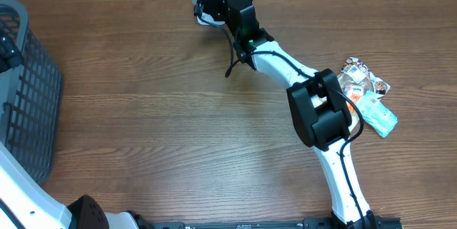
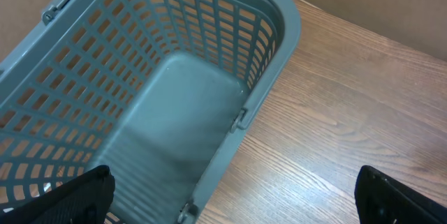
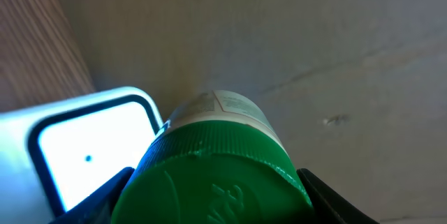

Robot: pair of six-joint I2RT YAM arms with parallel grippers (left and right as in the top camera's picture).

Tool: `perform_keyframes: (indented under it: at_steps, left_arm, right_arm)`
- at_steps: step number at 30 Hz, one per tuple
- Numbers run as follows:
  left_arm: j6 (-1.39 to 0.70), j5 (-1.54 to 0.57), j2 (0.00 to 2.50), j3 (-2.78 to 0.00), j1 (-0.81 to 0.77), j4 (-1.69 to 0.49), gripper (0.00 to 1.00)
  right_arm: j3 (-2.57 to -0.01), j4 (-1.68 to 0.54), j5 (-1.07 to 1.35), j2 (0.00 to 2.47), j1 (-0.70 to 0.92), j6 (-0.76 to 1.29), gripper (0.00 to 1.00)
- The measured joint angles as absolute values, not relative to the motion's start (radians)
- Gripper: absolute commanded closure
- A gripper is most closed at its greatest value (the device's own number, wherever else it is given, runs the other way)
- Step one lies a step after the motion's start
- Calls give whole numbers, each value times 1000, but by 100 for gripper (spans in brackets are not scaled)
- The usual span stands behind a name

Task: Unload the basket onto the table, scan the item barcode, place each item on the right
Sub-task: 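Carry the jar right and set it down beside the clear bag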

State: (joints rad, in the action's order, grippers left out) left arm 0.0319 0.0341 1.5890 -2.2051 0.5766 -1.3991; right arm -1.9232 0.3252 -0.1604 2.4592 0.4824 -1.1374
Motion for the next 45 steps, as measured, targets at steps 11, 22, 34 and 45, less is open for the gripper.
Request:
perform_keyframes:
  at_steps: [11, 22, 34, 45]
  left_arm:
    - [32, 35, 1589, -2205, 577, -1398, 1]
    - [32, 34, 1589, -2205, 577, -1399, 0]
    - [32, 34, 1589, -2205, 577, -1399, 0]
    - [32, 34, 1589, -2205, 577, -1399, 1]
  right_arm:
    - [-1920, -263, 89, 2138, 506, -561, 51]
    - [-1933, -1226, 244, 1918, 483, -200, 51]
    - [-1848, -1275, -6, 2079, 359, -75, 53]
    - [-1832, -1170, -54, 2112, 82, 5, 54]
